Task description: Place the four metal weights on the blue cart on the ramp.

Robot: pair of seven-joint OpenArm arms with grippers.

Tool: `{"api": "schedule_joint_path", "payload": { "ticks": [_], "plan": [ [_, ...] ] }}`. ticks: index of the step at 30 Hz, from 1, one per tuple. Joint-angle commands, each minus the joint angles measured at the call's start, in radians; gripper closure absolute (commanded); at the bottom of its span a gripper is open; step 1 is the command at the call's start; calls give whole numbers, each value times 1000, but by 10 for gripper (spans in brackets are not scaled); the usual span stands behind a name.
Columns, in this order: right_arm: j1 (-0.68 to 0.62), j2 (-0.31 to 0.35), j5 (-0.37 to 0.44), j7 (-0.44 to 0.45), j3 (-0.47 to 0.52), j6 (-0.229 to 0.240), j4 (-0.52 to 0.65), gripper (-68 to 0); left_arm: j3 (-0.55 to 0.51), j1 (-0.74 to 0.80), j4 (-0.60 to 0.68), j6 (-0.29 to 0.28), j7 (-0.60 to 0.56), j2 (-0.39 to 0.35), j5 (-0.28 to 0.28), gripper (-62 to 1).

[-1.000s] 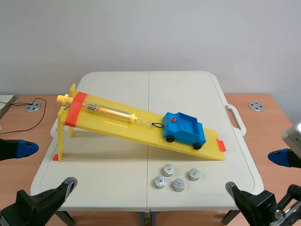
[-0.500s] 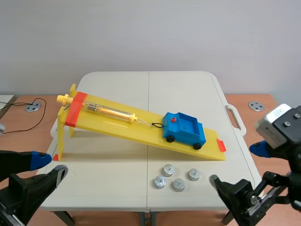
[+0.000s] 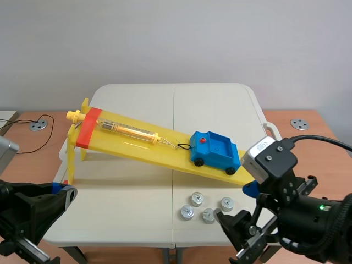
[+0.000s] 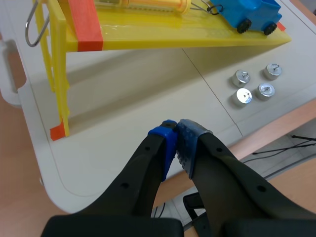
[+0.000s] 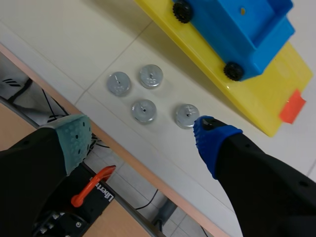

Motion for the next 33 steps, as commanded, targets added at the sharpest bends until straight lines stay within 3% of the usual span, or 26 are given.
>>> {"api": "schedule_joint_path", "payload": {
  "ticks": [1, 12, 33],
  "plan": [
    [76, -10, 22, 88, 11, -6, 24, -406, -13, -16, 65, -20, -102, 11, -55, -27],
    [199, -124, -117, 72, -78, -8, -118, -355, -13, -16, 65, -21, -100, 16, -56, -27],
    [330, -209, -239, 141, -202, -39, -299, -305, -13, -16, 65, -21, -100, 16, -56, -27]
  ]
}}
